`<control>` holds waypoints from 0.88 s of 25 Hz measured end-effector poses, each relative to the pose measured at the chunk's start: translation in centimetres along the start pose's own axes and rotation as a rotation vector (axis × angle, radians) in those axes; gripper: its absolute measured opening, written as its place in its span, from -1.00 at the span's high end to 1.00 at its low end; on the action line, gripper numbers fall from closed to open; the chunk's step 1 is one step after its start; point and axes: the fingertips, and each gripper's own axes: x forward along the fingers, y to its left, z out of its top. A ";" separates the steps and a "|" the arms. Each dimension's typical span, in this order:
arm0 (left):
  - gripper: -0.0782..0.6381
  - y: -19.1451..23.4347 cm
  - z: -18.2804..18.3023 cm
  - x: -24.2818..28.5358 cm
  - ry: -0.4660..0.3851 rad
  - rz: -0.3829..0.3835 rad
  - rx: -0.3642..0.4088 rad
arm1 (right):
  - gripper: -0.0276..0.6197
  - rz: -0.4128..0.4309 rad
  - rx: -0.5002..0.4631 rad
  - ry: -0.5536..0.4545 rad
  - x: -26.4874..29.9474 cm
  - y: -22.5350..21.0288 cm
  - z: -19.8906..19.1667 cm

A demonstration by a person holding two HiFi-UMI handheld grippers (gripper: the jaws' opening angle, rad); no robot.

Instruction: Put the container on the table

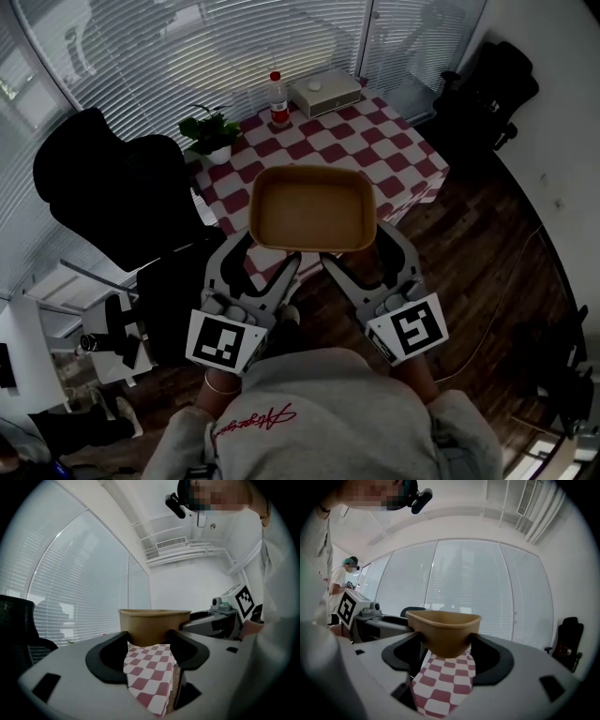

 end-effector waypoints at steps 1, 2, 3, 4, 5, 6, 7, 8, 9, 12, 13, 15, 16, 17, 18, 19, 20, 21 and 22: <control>-0.01 0.3 0.0 0.4 0.000 0.000 0.001 | -0.13 -0.001 0.000 -0.001 0.4 -0.3 0.0; -0.01 0.6 0.0 0.7 0.001 -0.001 0.000 | -0.13 -0.002 -0.001 -0.001 0.8 -0.6 0.0; -0.01 0.9 -0.1 1.1 0.002 -0.002 -0.003 | -0.13 -0.003 -0.002 0.001 1.1 -0.8 0.0; -0.01 1.2 -0.1 1.4 0.003 -0.004 -0.006 | -0.13 -0.004 -0.002 0.002 1.5 -1.1 0.0; -0.01 1.5 -0.2 1.8 0.004 -0.006 -0.008 | -0.13 -0.006 -0.002 0.003 1.8 -1.3 -0.1; -0.01 1.7 -0.2 2.1 0.005 -0.009 -0.007 | -0.13 -0.007 0.001 0.004 2.1 -1.5 -0.1; -0.01 2.0 -0.1 2.3 0.005 -0.011 -0.006 | -0.13 -0.008 0.004 0.005 2.5 -1.7 -0.1; -0.01 2.3 -0.1 2.6 0.003 -0.014 -0.005 | -0.13 -0.010 0.008 0.005 2.8 -1.9 -0.1; -0.01 2.6 0.0 2.9 0.001 -0.015 -0.005 | -0.13 -0.011 0.010 0.006 3.1 -2.1 0.0; -0.01 3.4 -0.1 3.6 -0.001 -0.016 -0.010 | -0.13 -0.015 0.006 0.010 4.1 -2.6 0.0; -0.01 3.7 -0.1 3.9 -0.001 -0.018 -0.010 | -0.13 -0.016 0.004 0.010 4.4 -2.7 0.0; -0.01 4.3 -0.2 4.4 -0.002 -0.024 -0.009 | -0.13 -0.020 0.001 0.011 5.1 -3.0 0.0; -0.01 4.5 -0.2 4.6 -0.001 -0.028 -0.010 | -0.13 -0.024 0.001 0.011 5.3 -3.1 0.0; -0.01 4.8 -0.2 4.8 -0.001 -0.030 -0.010 | -0.13 -0.027 0.001 0.012 5.6 -3.3 0.0; -0.01 5.1 -0.2 5.0 -0.001 -0.031 -0.011 | -0.13 -0.029 0.002 0.012 6.0 -3.4 -0.1; -0.01 5.4 -0.2 5.2 -0.002 -0.031 -0.012 | -0.13 -0.029 0.002 0.013 6.3 -3.5 -0.1; -0.01 5.8 -0.2 5.3 -0.003 -0.030 -0.014 | -0.13 -0.029 0.001 0.013 6.7 -3.5 0.0; -0.01 6.2 -0.2 5.4 -0.004 -0.029 -0.014 | -0.13 -0.028 0.000 0.013 7.1 -3.6 0.0; -0.01 6.5 -0.2 5.5 -0.005 -0.028 -0.015 | -0.13 -0.028 -0.002 0.013 7.5 -3.6 0.1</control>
